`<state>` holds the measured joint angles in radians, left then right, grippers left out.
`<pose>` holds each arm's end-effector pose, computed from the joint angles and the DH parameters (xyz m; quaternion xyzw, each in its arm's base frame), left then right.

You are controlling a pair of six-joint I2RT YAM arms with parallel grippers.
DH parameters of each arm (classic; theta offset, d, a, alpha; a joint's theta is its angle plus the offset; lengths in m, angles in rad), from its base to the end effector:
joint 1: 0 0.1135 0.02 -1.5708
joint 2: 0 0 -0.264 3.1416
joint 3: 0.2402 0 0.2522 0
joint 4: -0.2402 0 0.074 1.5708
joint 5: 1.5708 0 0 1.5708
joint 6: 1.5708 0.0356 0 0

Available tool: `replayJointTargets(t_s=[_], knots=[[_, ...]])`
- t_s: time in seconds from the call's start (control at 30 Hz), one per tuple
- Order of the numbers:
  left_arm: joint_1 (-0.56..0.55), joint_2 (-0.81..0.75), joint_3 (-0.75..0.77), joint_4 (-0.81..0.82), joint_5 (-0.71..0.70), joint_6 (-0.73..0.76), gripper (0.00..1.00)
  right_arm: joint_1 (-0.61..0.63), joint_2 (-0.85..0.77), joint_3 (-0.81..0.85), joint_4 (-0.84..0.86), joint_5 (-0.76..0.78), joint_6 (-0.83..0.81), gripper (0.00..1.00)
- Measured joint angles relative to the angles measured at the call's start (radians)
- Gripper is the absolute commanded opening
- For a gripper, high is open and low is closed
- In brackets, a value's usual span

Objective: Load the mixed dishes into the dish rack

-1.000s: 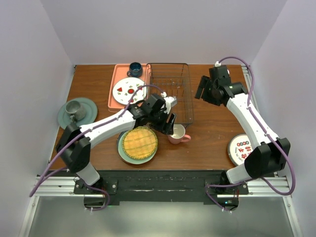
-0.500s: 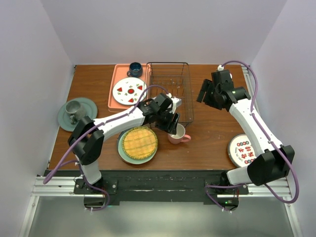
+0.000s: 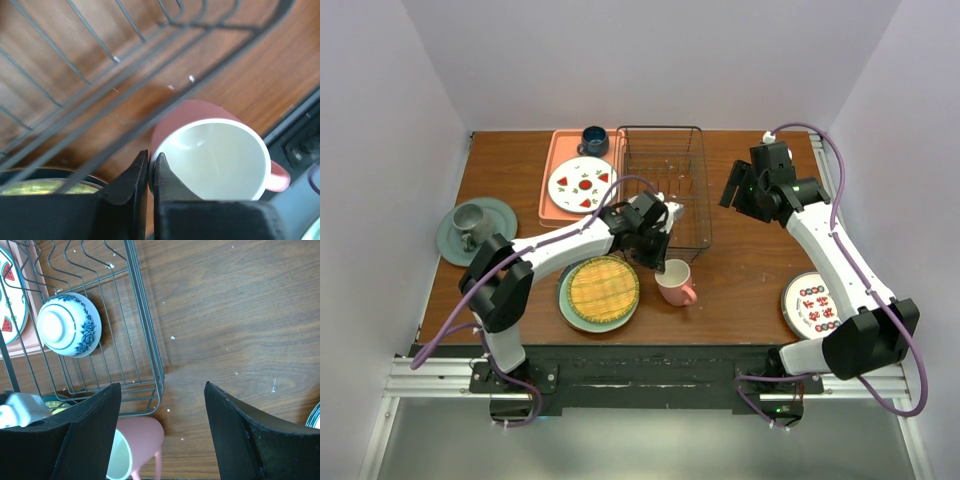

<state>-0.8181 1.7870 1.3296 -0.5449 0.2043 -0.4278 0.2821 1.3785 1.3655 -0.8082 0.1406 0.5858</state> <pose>0.2555 -0.2834 0.2253 0.2132 0.9312 -0.2423 0.1695 0.2796 0.0759 0.3495 0.1658 0.9137 0.0942 0.3588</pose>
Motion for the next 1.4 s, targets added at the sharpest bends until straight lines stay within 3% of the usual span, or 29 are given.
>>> replayJointTargets(t_s=[0.3, 0.5, 0.6, 0.93, 1.2, 1.4], knots=[[-0.002, -0.023, -0.019, -0.036, 0.026, 0.022, 0.00, 0.000, 0.000, 0.001, -0.008, -0.002, 0.002, 0.75], [0.002, -0.081, 0.009, -0.058, 0.042, 0.047, 0.00, 0.000, -0.003, 0.050, -0.042, -0.015, -0.003, 0.96], [0.031, -0.116, 0.049, -0.025, 0.086, 0.054, 0.00, -0.002, -0.021, 0.088, -0.038, -0.046, -0.005, 0.98], [0.279, -0.285, 0.052, 0.410, 0.224, 0.081, 0.00, -0.047, -0.072, 0.172, 0.126, -0.309, 0.019, 0.99], [0.329, -0.310, 0.054, 0.770, 0.354, 0.049, 0.00, -0.069, -0.071, 0.143, 0.498, -0.644, 0.228, 0.99], [0.354, -0.309, 0.084, 0.978, 0.444, -0.024, 0.00, -0.068, -0.057, 0.130, 0.729, -0.800, 0.346, 0.99]])
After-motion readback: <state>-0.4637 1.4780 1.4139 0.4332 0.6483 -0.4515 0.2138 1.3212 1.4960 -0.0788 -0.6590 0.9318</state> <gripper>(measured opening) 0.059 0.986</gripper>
